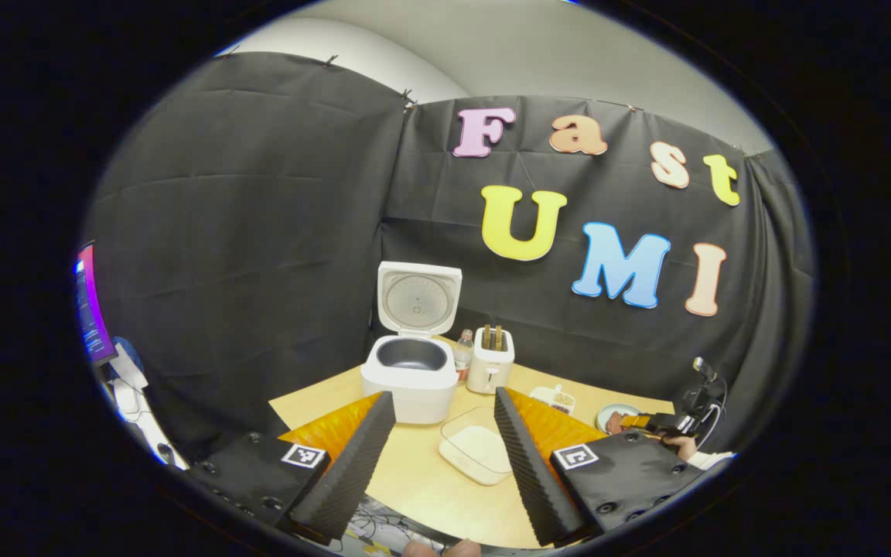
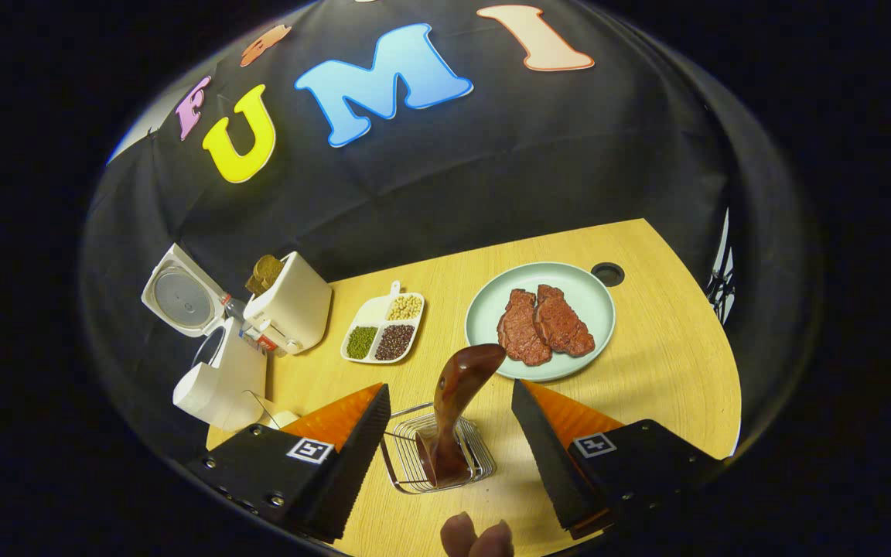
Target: Close the left gripper, press the button to open the rice cooker; take a wooden spoon from the chopstick holder with the right hand, scoop a spoonful of rice and pour it into the rice cooker, then put the wooden spoon back into the chopstick holder.
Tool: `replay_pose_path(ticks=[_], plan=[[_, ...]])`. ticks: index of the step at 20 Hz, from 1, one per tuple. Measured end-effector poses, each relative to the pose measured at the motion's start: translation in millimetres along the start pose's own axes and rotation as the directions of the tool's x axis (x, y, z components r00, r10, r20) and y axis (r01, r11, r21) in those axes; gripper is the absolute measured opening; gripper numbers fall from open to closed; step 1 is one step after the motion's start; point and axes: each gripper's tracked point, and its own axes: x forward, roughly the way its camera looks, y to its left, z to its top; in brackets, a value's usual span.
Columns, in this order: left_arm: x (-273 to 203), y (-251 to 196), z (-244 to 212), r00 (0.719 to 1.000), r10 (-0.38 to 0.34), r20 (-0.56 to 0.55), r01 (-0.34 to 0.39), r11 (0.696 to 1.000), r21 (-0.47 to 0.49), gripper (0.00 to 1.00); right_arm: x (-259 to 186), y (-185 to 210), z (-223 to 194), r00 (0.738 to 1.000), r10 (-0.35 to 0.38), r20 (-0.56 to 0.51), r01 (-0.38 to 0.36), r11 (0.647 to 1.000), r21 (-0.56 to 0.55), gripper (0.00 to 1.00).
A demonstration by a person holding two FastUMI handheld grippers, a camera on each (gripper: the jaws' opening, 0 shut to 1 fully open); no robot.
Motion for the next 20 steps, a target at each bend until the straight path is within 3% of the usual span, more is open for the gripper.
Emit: replay_pose_path(ticks=[6,7,8,14,18,20], plan=[[-1.7,-6.9,9.1,0.999,-0.007,0.036,0.008,1.0,-0.005,0.97,-43.1,3.1,57.9,0.986,0.002,0.167,-0.014,0.998,0.066,0.96],[1.7,-6.8,12.8,0.999,-0.011,0.044,0.012,1.0,-0.004,0.97,-52.8,5.3,67.5,0.981,0.006,0.192,-0.017,0.998,0.054,0.96],[5.1,-4.8,14.6,0.999,-0.015,0.049,0.015,1.0,-0.003,0.86,-64.3,10.2,74.7,0.977,0.019,0.212,-0.027,0.999,0.034,0.96],[51.1,3.6,49.7,0.991,-0.068,0.113,0.068,0.998,0.008,0.86,-124.0,63.0,99.7,0.95,0.106,0.294,-0.094,0.994,-0.057,0.96],[98.0,15.5,76.7,0.978,-0.135,0.16,0.136,0.991,0.007,0.86,-155.2,108.0,101.2,0.927,0.133,0.352,-0.088,0.986,-0.142,0.96],[129.7,29.3,86.1,0.97,-0.163,0.182,0.163,0.987,0.014,0.86,-164.9,127.9,99.5,0.913,0.117,0.391,-0.048,0.982,-0.181,0.96]])
